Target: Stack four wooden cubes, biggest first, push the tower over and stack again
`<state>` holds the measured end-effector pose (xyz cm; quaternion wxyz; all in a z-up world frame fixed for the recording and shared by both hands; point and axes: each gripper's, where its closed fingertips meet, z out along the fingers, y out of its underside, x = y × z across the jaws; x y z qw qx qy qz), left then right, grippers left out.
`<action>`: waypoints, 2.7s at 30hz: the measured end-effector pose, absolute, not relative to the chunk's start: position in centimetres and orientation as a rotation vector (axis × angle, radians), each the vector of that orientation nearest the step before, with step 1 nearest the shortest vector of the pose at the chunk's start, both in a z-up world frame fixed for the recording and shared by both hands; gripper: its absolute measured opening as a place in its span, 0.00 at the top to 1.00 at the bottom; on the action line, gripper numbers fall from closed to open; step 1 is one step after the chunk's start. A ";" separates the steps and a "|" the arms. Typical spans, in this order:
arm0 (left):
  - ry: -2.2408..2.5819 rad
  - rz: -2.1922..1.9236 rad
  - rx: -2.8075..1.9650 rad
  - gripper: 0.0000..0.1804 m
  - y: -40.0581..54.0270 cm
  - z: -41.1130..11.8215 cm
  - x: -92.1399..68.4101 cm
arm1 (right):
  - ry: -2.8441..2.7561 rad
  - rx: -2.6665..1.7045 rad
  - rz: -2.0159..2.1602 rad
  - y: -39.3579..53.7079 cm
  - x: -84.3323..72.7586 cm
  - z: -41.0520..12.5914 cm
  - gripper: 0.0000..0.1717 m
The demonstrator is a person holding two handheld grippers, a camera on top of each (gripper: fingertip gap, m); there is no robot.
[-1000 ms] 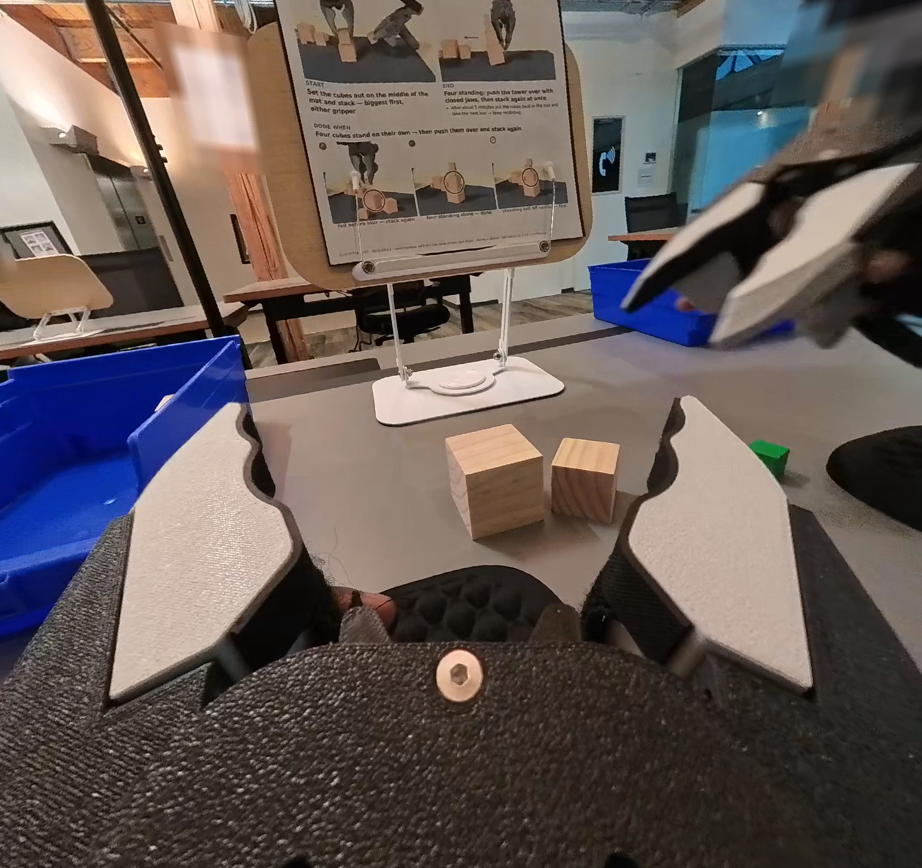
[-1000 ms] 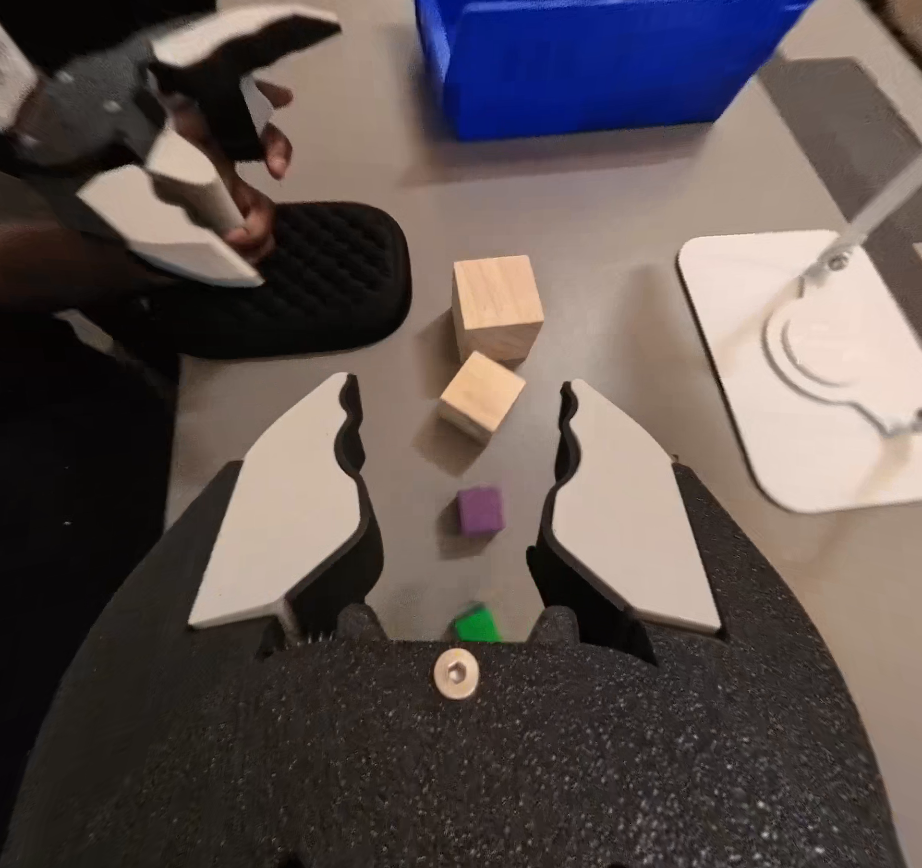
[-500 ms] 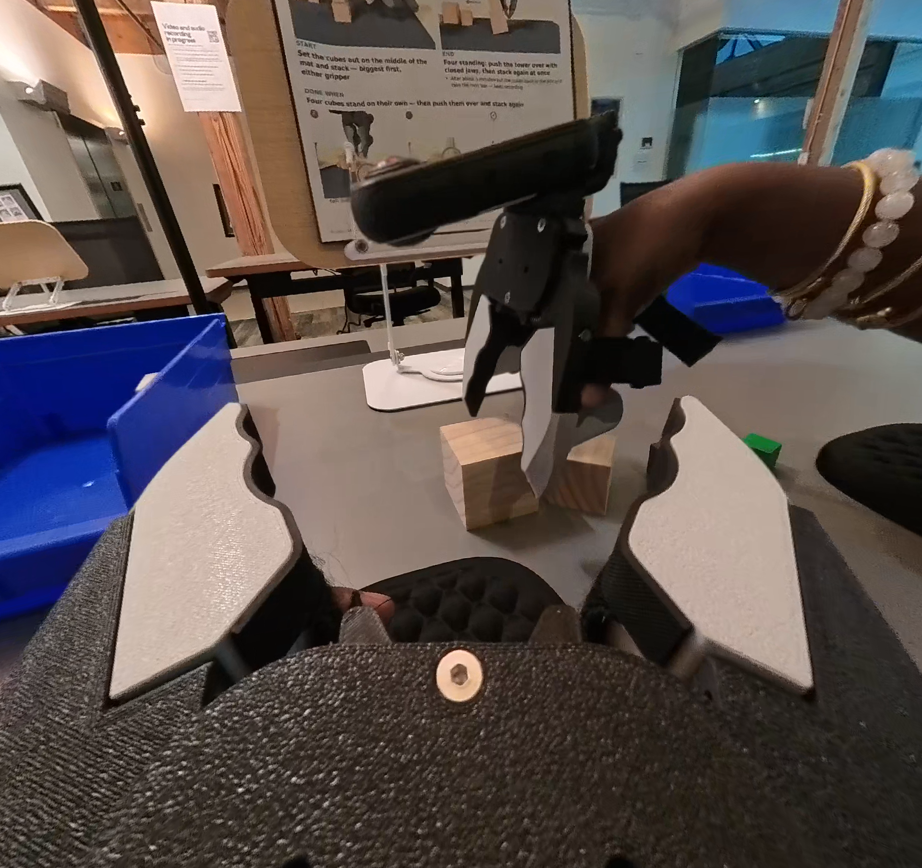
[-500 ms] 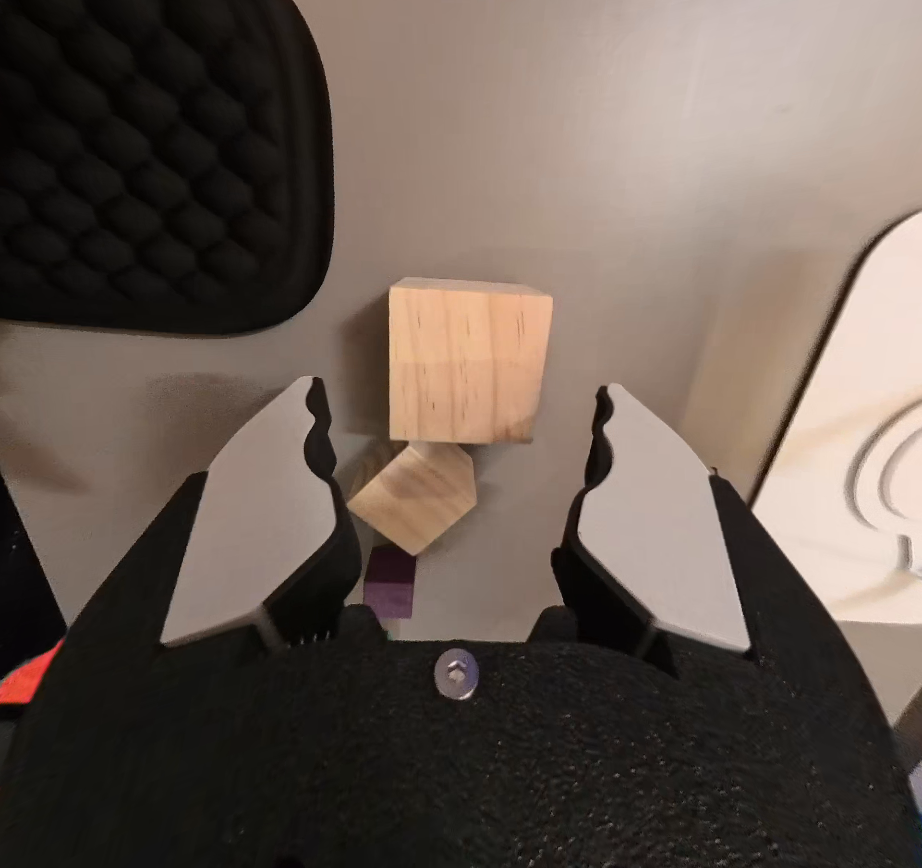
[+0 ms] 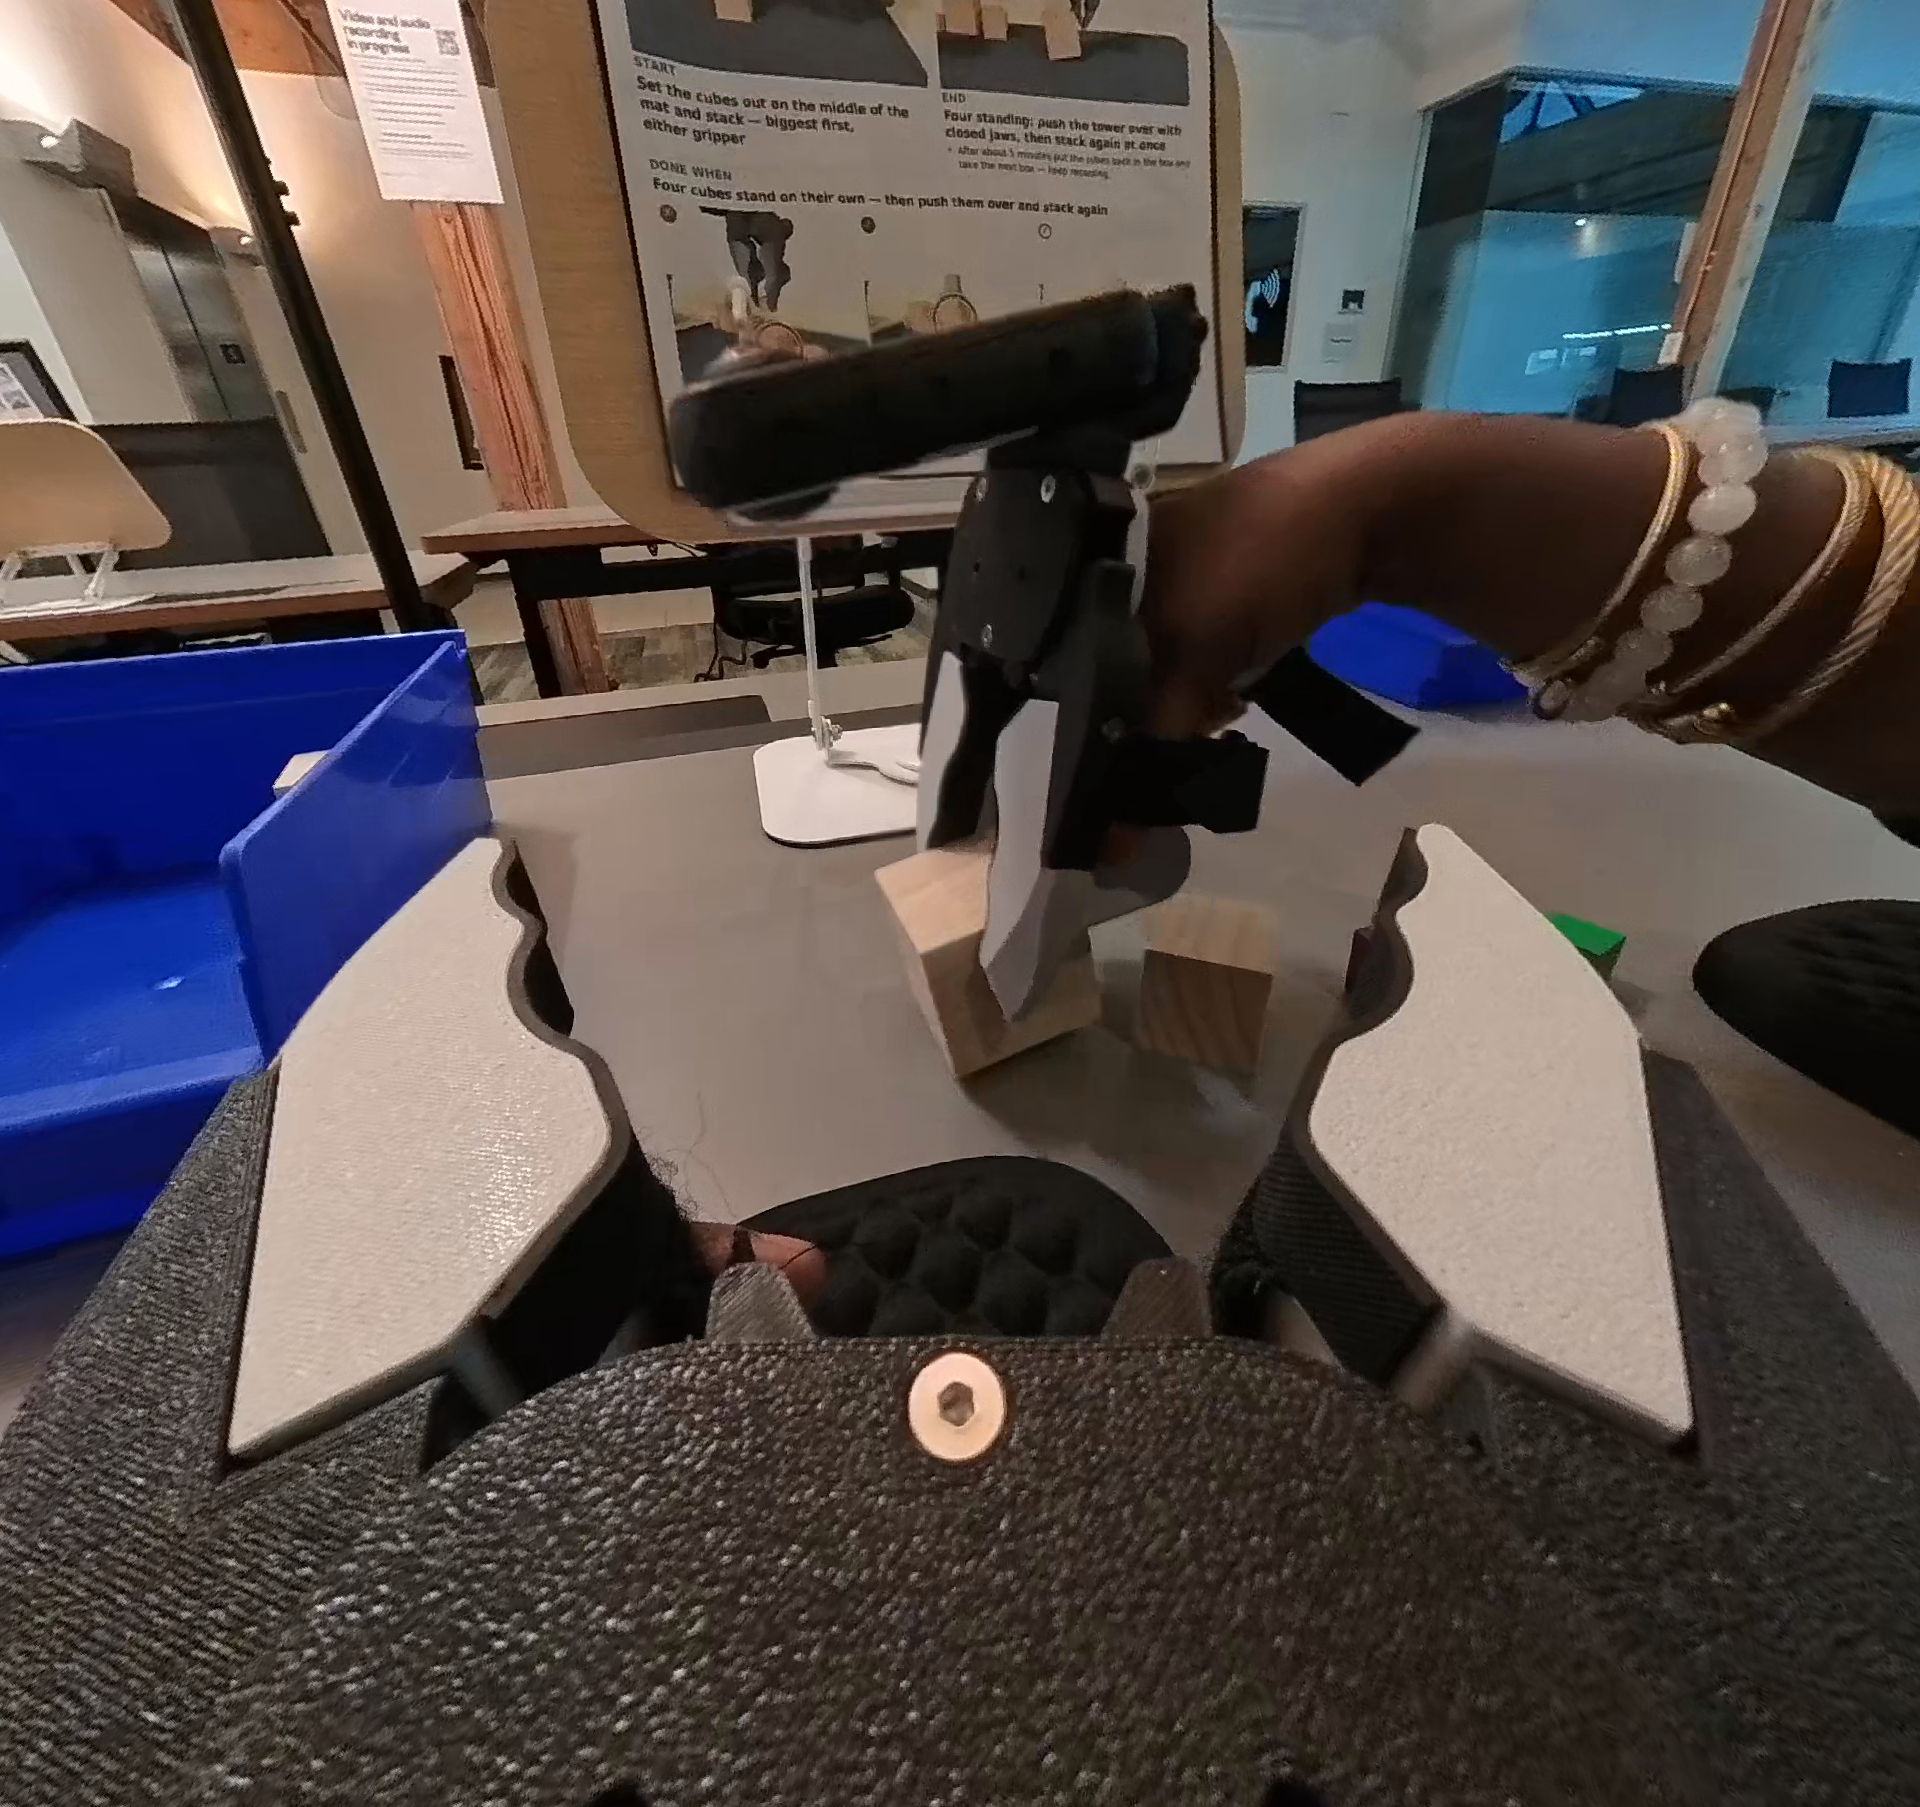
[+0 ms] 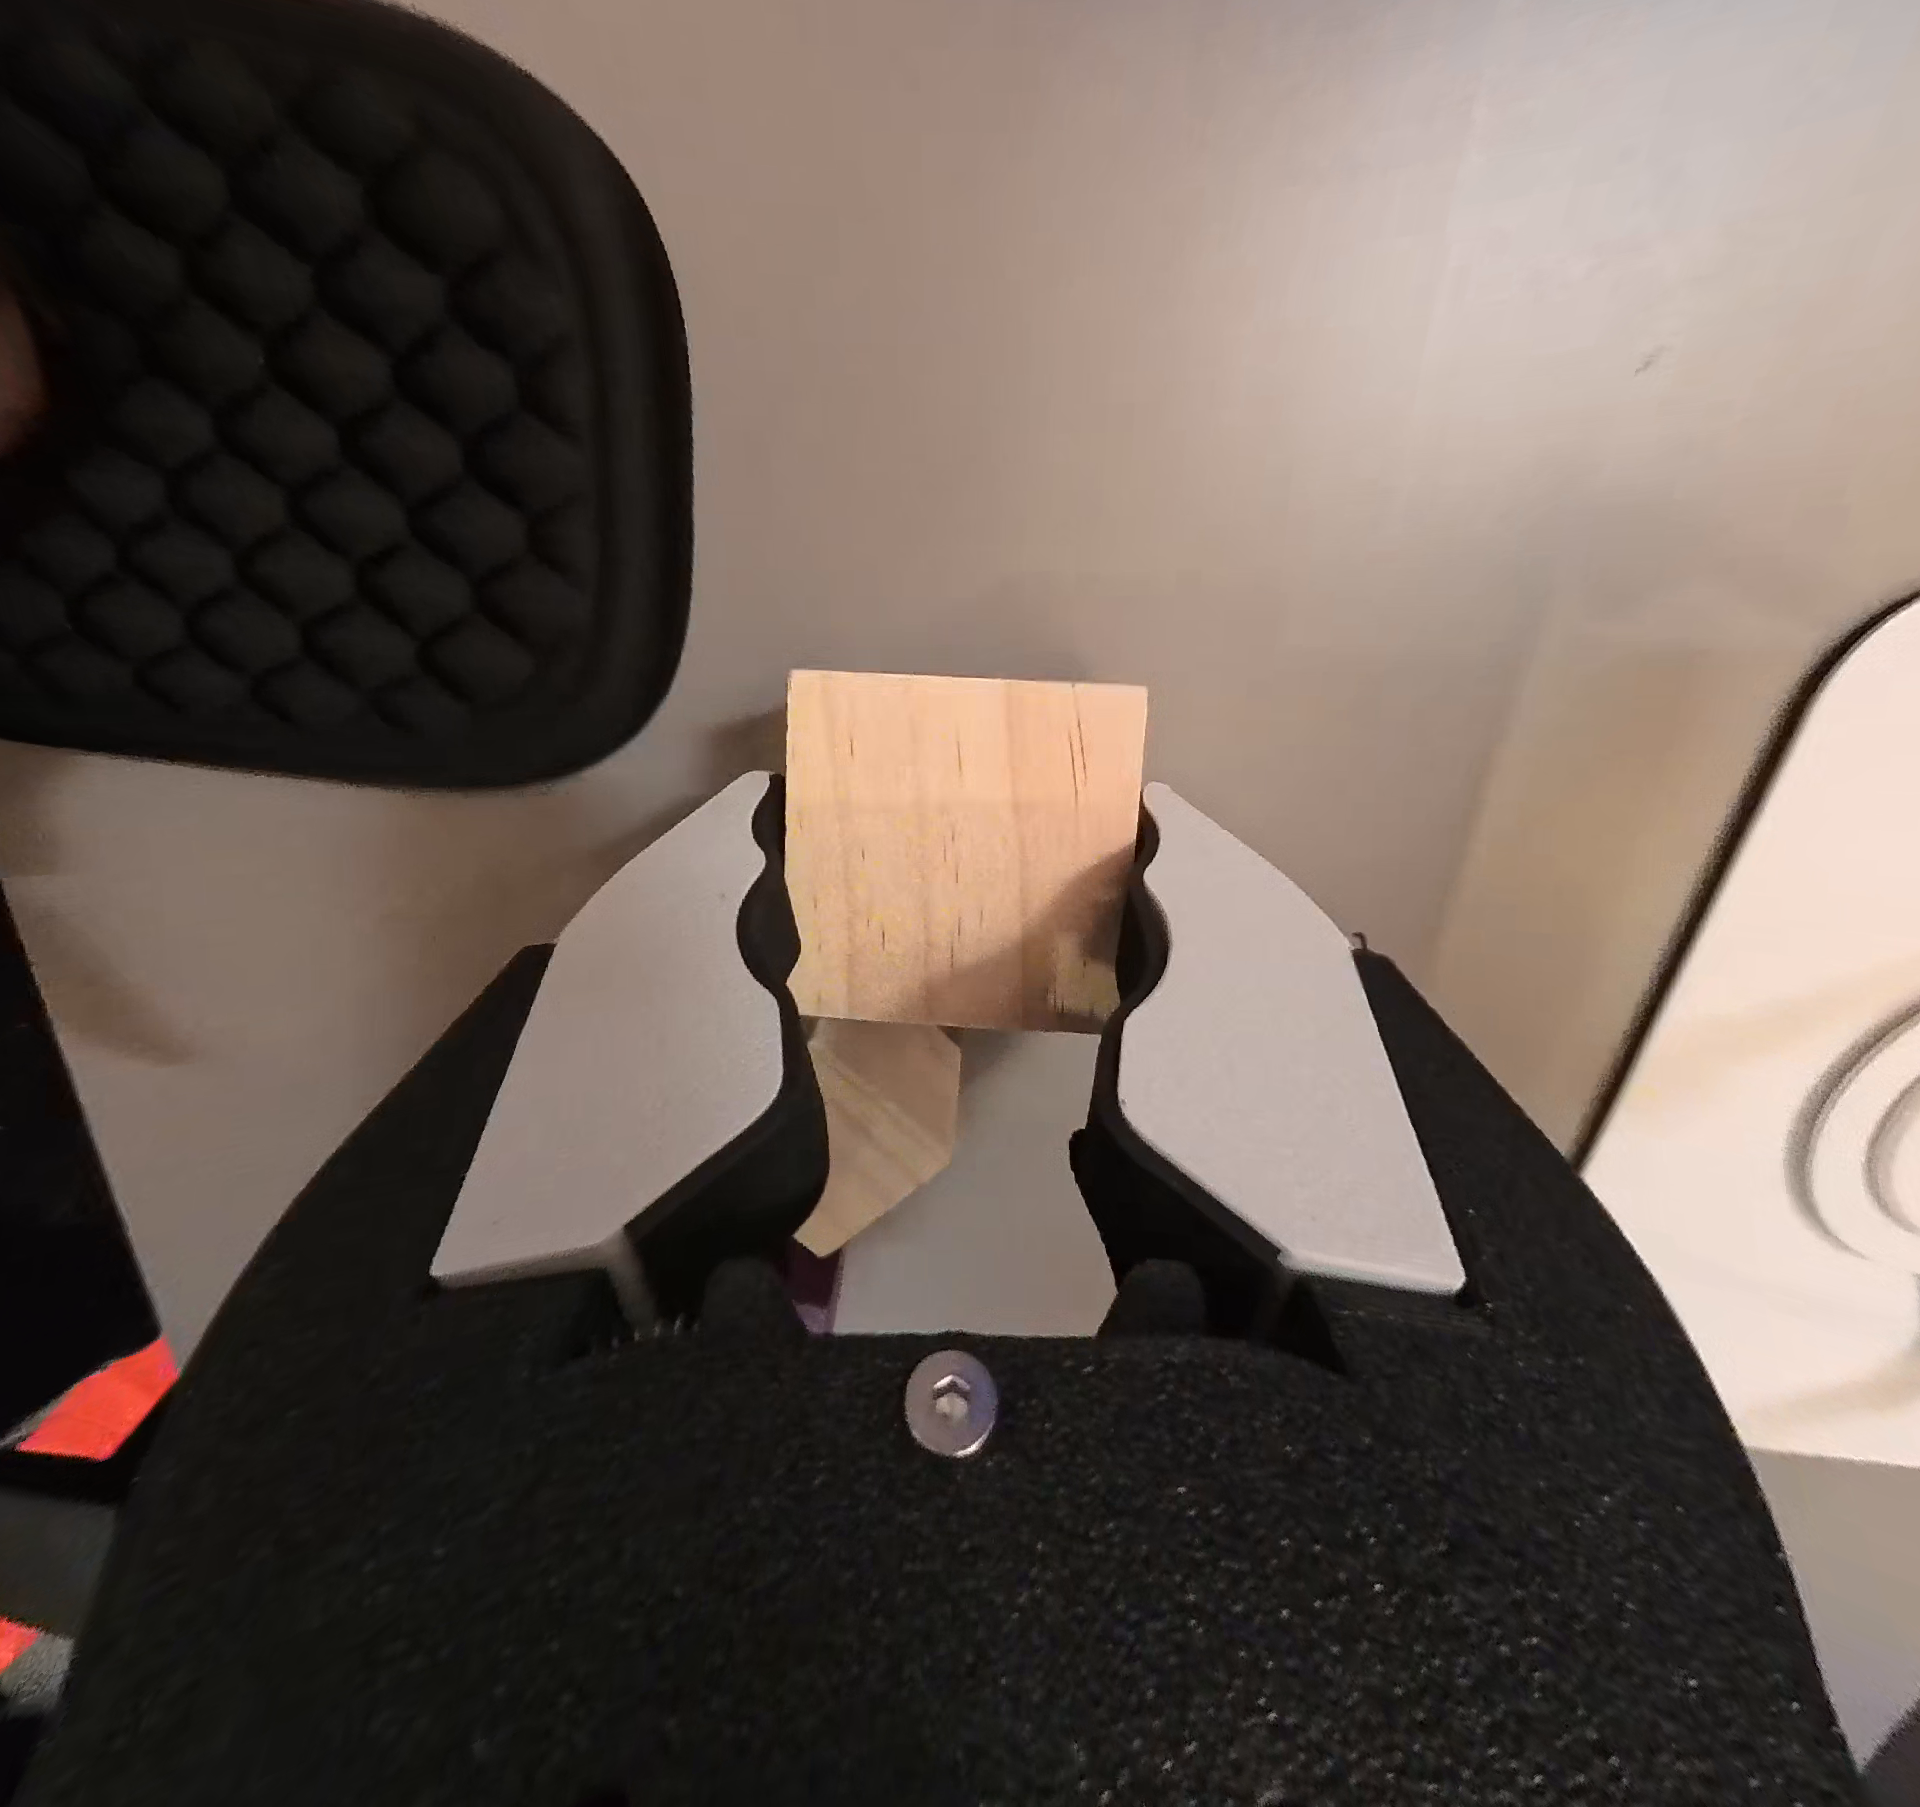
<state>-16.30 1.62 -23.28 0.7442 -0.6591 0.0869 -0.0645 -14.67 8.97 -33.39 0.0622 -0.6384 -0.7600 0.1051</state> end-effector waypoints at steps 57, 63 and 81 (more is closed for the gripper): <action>0.183 -0.133 -1.469 0.20 1.9 -23.6 -16.3 | -2.047 -1.974 0.439 7.8 -6.8 -27.0 0.55; 0.190 -0.125 -1.465 0.21 1.8 -23.6 -16.3 | -2.162 -1.916 0.426 6.3 -3.7 -29.1 0.56; 0.194 -0.120 -1.473 0.22 1.9 -23.7 -16.2 | -2.854 -1.031 0.125 7.8 -7.1 -33.8 0.64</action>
